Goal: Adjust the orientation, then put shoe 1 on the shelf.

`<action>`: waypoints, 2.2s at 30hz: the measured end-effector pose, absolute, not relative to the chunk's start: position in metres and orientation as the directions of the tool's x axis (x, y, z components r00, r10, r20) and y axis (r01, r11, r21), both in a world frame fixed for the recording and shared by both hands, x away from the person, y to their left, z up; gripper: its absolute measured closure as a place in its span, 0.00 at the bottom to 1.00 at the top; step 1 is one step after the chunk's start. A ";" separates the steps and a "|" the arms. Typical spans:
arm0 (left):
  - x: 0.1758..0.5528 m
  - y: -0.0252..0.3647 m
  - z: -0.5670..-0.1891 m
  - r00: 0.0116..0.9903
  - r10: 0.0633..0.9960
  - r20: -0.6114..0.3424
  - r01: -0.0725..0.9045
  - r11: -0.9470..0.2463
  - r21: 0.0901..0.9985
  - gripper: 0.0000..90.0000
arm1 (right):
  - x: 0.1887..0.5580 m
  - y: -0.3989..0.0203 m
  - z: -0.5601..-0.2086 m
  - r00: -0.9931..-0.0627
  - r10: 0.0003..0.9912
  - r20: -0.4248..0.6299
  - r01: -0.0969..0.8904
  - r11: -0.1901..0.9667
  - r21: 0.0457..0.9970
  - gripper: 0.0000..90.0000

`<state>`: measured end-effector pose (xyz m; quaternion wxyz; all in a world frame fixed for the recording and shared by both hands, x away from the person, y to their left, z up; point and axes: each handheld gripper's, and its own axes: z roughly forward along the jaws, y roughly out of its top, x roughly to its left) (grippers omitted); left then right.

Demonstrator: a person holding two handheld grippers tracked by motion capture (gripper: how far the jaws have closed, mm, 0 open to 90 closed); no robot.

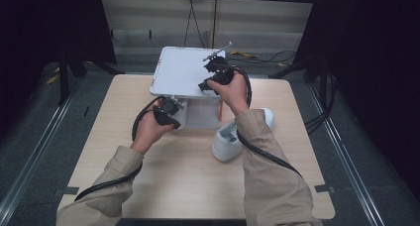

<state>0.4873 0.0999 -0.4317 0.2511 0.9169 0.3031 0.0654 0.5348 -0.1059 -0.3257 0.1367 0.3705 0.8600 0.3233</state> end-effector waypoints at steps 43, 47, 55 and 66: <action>0.516 0.121 -0.301 0.784 0.608 -0.127 0.576 -0.637 0.512 0.22 | 0.423 -0.167 -0.381 -0.701 0.702 0.129 0.631 0.525 0.572 0.27; 0.525 0.117 -0.301 0.782 0.610 -0.127 0.581 -0.639 0.504 0.23 | 0.420 -0.167 -0.389 -0.705 0.696 0.139 0.637 0.533 0.557 0.27; 0.546 0.111 -0.302 0.745 0.651 -0.144 0.613 -0.585 0.530 0.26 | 0.413 -0.165 -0.398 -0.724 0.677 0.135 0.627 0.563 0.539 0.31; 0.560 0.112 -0.312 0.722 0.684 -0.102 0.609 -0.559 0.562 0.25 | 0.415 -0.147 -0.411 -0.750 0.650 0.124 0.606 0.600 0.522 0.42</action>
